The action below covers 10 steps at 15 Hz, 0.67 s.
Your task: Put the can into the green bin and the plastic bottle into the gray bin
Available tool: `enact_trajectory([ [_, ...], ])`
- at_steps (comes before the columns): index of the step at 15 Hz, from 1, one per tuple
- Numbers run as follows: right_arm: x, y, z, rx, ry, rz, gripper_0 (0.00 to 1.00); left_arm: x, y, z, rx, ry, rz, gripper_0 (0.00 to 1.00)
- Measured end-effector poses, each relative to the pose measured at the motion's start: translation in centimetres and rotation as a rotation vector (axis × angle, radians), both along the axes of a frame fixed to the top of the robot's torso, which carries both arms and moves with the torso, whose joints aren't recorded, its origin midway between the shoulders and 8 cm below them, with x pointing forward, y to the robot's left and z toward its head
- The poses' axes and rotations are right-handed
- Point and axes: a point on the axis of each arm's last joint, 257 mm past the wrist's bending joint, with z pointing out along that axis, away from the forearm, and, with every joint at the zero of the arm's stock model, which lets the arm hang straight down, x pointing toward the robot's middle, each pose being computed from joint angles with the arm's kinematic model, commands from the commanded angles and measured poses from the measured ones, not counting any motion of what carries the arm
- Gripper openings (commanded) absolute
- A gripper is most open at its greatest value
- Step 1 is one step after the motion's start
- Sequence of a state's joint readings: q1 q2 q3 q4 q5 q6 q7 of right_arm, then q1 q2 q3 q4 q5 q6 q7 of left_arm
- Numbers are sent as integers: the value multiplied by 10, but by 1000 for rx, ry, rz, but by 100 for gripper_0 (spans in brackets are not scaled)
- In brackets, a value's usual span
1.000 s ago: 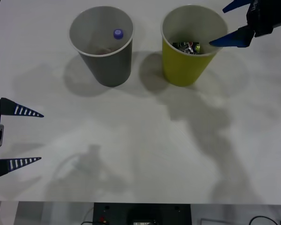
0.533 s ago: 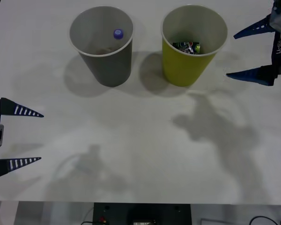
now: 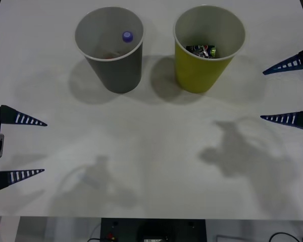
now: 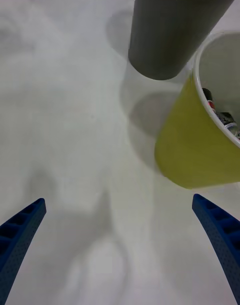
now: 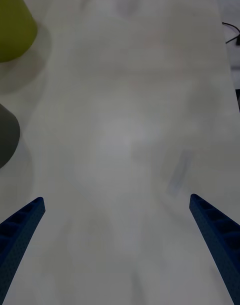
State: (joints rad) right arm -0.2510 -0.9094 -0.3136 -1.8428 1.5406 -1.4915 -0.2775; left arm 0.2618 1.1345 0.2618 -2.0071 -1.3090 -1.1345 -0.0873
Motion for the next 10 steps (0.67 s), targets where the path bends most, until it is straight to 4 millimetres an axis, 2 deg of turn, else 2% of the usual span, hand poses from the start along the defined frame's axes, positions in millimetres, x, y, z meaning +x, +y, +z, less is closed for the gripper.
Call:
enact_trajectory([
  [5, -32, -12, -22, 14, 23, -10, 100, 0, 0, 0, 0, 0, 0, 100],
  [10, -51, -17, -32, -16, 17, -20, 100, 0, 0, 0, 0, 0, 0, 100],
])
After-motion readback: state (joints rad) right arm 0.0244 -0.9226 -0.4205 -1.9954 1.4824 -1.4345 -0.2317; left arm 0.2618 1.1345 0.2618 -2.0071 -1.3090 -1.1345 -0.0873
